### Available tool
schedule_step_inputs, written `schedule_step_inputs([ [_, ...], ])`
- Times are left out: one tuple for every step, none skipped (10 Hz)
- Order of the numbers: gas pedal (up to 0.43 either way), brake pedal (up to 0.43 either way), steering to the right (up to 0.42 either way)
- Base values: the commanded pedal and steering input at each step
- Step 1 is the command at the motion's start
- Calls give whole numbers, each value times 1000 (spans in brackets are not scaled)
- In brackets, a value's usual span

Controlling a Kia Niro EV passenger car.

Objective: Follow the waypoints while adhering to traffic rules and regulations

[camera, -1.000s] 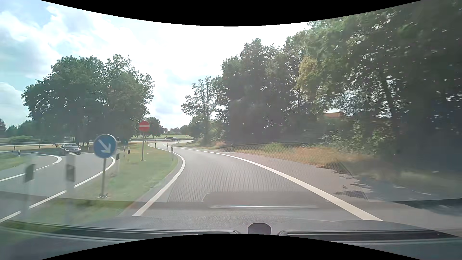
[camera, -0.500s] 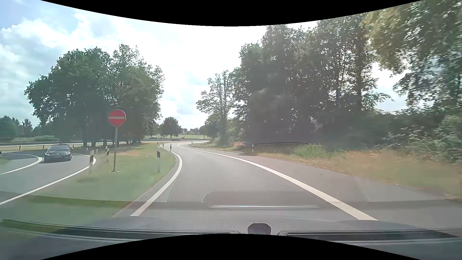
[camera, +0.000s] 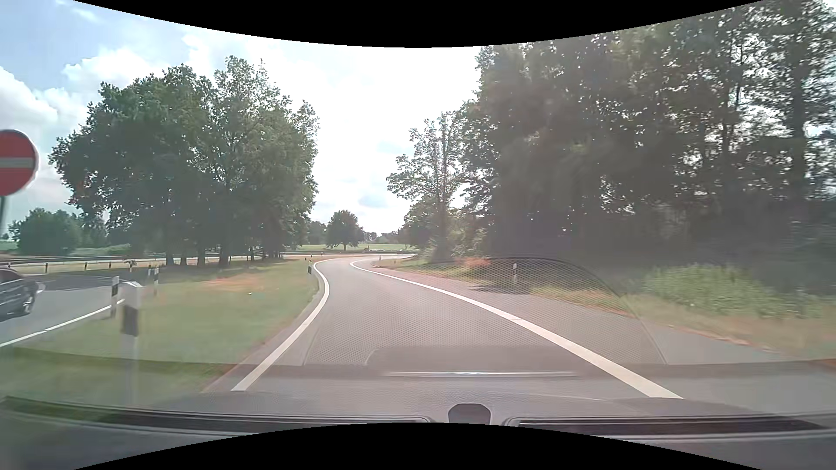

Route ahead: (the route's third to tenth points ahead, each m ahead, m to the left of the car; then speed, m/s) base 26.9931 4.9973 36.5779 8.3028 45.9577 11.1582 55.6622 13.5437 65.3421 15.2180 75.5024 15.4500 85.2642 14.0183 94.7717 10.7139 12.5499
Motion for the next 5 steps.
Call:
schedule_step_inputs([
  [240,0,-79],
  [240,0,-80],
  [240,0,-80],
  [240,0,-80],
  [240,0,-80],
])
